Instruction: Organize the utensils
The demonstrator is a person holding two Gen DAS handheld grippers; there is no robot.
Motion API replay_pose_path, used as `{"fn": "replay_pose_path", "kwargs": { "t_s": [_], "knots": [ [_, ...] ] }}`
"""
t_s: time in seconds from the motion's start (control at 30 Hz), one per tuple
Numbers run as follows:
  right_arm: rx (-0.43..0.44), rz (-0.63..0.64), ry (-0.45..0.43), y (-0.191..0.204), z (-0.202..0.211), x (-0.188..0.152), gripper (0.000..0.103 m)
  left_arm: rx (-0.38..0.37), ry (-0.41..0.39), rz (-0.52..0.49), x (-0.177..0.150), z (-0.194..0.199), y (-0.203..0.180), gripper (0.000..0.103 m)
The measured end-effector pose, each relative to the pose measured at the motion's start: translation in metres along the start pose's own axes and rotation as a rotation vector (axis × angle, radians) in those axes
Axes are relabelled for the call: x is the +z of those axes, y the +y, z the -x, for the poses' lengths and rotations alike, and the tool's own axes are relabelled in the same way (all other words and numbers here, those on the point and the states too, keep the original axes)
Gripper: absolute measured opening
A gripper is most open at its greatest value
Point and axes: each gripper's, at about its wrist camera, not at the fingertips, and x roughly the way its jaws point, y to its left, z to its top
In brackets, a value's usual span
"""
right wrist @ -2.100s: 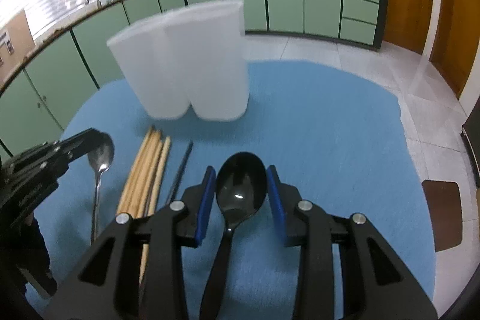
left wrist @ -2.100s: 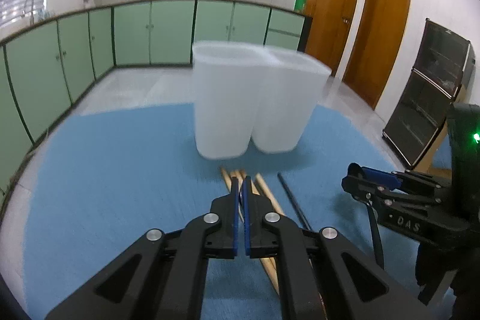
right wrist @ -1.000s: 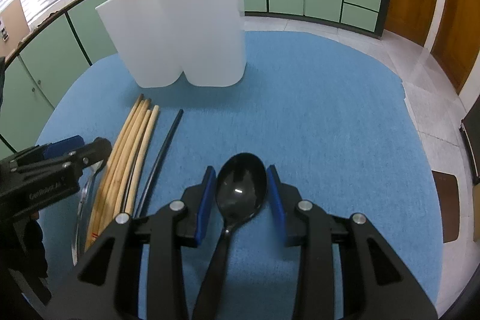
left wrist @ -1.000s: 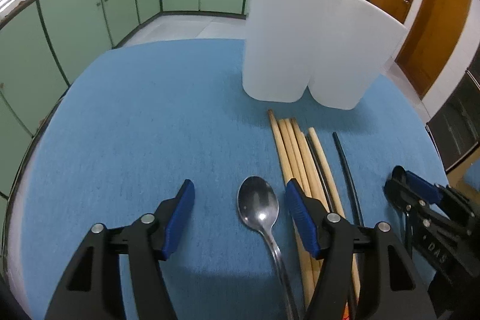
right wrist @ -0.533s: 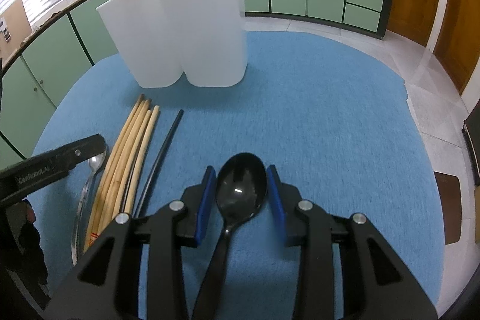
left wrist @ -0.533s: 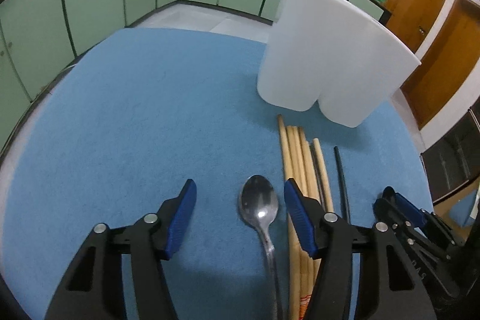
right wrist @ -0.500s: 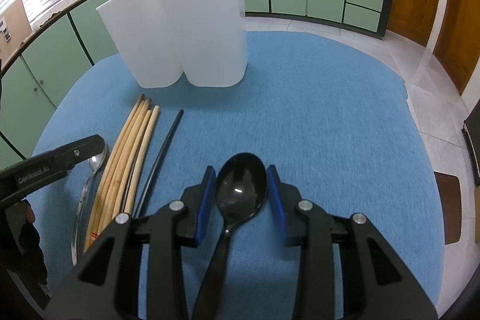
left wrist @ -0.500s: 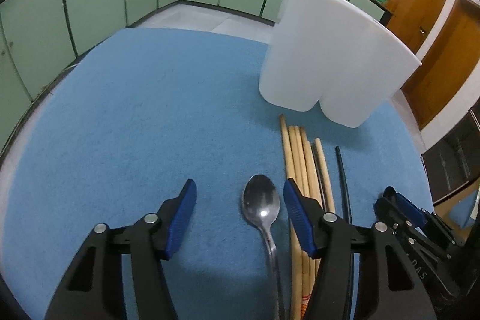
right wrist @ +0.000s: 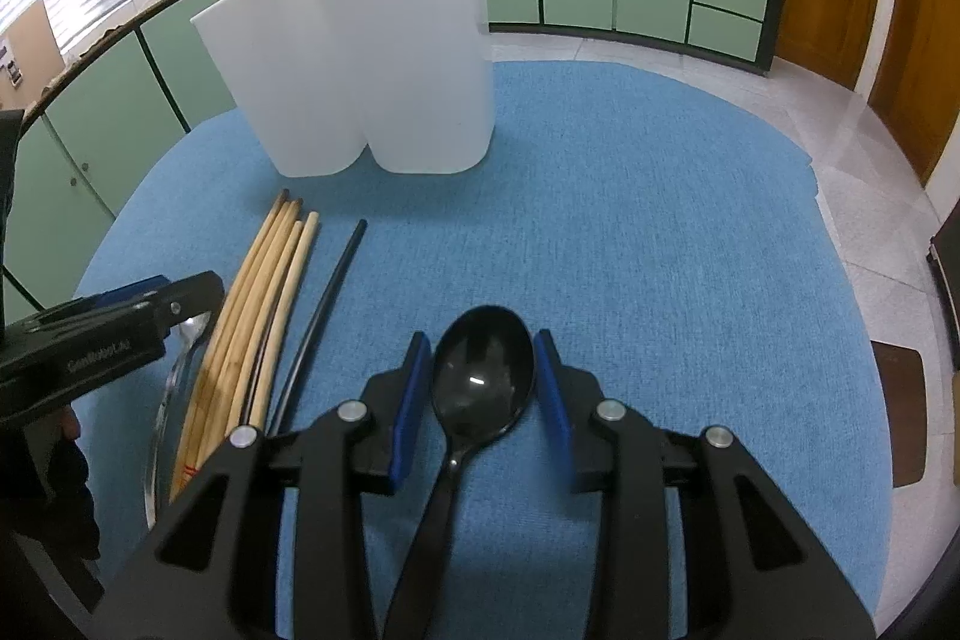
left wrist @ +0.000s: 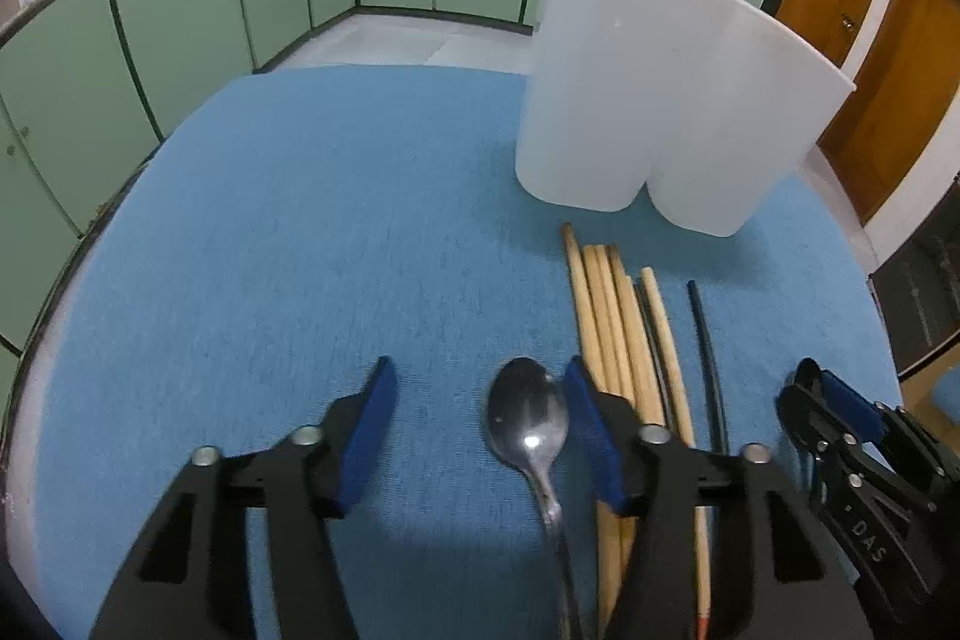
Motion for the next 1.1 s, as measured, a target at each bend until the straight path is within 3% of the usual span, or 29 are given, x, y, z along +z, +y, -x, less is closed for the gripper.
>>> {"fn": "replay_pose_path", "kwargs": {
  "t_s": [0.07, 0.1, 0.27, 0.33, 0.47, 0.8, 1.1],
  "knots": [
    [-0.001, 0.006, 0.002, -0.001, 0.0, 0.001, 0.035, -0.026, 0.004, 0.008, 0.0, 0.001, 0.0, 0.032],
    [-0.003, 0.008, 0.003, 0.0, -0.001, 0.001, 0.035, -0.036, 0.006, 0.01, -0.002, 0.002, 0.004, 0.028],
    [-0.007, 0.014, 0.019, 0.002, -0.002, 0.003, 0.038, -0.045, -0.003, -0.015, -0.007, 0.004, -0.004, 0.023],
    [-0.004, -0.001, 0.025, 0.0, 0.0, 0.004, 0.034, -0.053, -0.031, -0.025, -0.008, 0.009, -0.004, 0.004],
    [0.06, -0.063, 0.016, -0.011, 0.005, 0.006, 0.033, -0.104, -0.052, -0.031, -0.01, 0.011, 0.002, 0.003],
    [0.075, -0.065, -0.066, -0.017, 0.021, 0.008, 0.033, -0.207, -0.137, -0.073, -0.018, 0.028, 0.014, 0.002],
    [0.066, -0.015, -0.339, -0.011, 0.068, 0.033, 0.033, -0.214, -0.413, -0.165, -0.005, 0.088, 0.013, 0.002]
  ]
}}
